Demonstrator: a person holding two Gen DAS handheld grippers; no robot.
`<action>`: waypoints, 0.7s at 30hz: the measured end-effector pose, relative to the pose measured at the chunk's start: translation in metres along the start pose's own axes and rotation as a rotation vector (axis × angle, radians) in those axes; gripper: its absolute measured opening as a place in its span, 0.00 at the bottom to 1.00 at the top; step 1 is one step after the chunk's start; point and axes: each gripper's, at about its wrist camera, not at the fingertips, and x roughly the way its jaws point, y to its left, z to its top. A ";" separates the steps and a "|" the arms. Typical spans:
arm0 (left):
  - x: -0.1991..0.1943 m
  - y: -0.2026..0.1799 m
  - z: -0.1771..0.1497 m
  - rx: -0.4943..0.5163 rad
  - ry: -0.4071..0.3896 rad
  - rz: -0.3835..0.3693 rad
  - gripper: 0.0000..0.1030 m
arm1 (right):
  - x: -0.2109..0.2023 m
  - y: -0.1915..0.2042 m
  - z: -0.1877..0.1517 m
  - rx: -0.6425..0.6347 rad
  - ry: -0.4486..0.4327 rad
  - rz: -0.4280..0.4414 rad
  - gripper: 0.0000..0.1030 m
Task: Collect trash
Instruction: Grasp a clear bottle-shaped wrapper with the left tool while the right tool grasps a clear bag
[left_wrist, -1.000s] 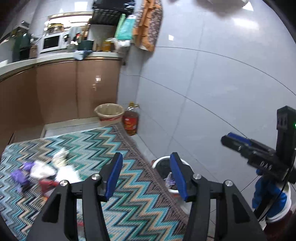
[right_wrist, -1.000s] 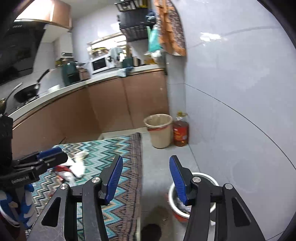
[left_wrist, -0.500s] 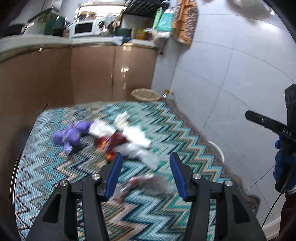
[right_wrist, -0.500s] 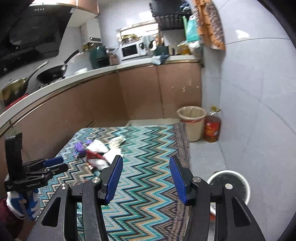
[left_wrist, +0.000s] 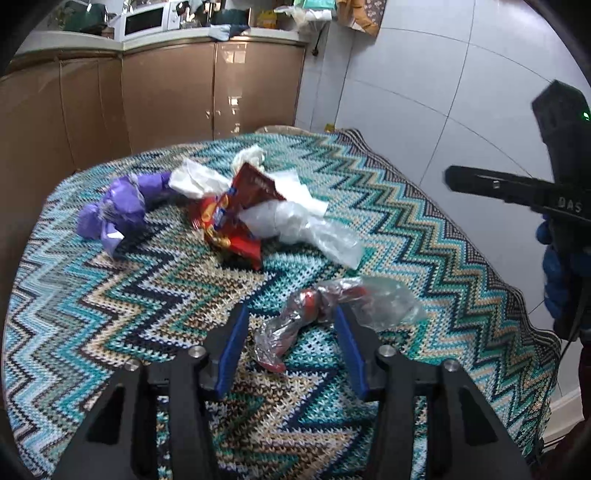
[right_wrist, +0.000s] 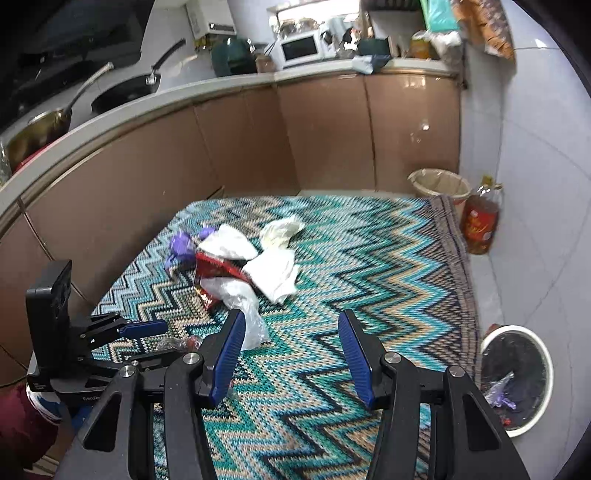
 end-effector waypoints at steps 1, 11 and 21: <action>0.004 0.001 -0.001 -0.003 0.008 -0.011 0.37 | 0.009 0.001 0.000 -0.004 0.015 0.009 0.48; 0.022 -0.002 -0.007 0.009 0.034 -0.059 0.22 | 0.077 0.018 -0.001 -0.050 0.117 0.080 0.45; 0.031 0.002 -0.006 -0.037 0.033 -0.086 0.15 | 0.115 0.028 -0.005 -0.080 0.186 0.101 0.29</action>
